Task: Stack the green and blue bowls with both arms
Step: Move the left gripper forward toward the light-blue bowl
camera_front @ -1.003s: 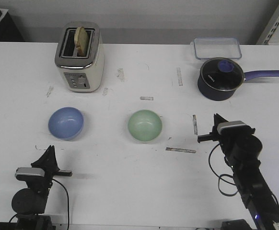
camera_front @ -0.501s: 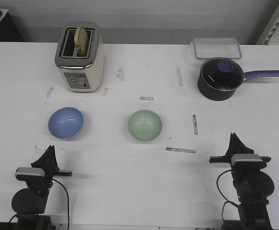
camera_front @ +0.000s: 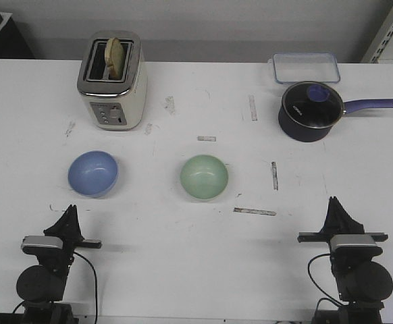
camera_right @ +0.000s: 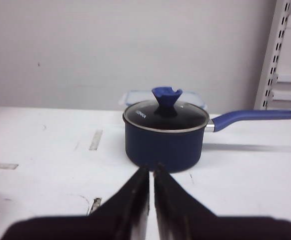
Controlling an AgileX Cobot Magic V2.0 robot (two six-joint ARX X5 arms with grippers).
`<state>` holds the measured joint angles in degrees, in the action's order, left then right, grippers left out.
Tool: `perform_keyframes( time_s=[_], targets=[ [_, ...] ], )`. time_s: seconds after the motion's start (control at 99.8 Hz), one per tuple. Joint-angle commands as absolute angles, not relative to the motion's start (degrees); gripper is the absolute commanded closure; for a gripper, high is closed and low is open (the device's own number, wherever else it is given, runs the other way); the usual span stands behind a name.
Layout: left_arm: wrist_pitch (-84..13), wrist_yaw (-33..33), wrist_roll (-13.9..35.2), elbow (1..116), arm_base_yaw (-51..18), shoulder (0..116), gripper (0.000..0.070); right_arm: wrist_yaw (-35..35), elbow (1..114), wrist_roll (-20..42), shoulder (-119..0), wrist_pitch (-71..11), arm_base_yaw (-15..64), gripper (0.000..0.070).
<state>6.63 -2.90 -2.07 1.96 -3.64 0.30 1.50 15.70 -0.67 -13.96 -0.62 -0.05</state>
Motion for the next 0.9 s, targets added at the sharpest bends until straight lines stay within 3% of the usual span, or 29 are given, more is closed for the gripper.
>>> perform_keyframes(
  time_s=[0.0, 0.581, 0.752, 0.892],
  targets=[
    [7.38, -3.03, -2.55, 0.73, -3.66, 0.19, 0.0698, 1.48, 15.75, -1.13, -13.65, -0.01, -0.05, 0.0695],
    [7.55, -3.03, -1.76, 0.73, -3.66, 0.19, 0.0699, 1.48, 15.75, -1.15, -13.54, -0.01, -0.05, 0.0695],
    [10.37, -3.03, 5.26, 0.91, -3.66, 0.19, 0.0698, 1.45, 15.75, -1.15, -13.54, -0.01, -0.05, 0.0695],
    [10.37, -3.03, 7.77, 2.33, -3.66, 0.38, 0.0698, 1.48, 15.75, -1.15, -13.54, 0.01, -0.05, 0.0695]
  ],
)
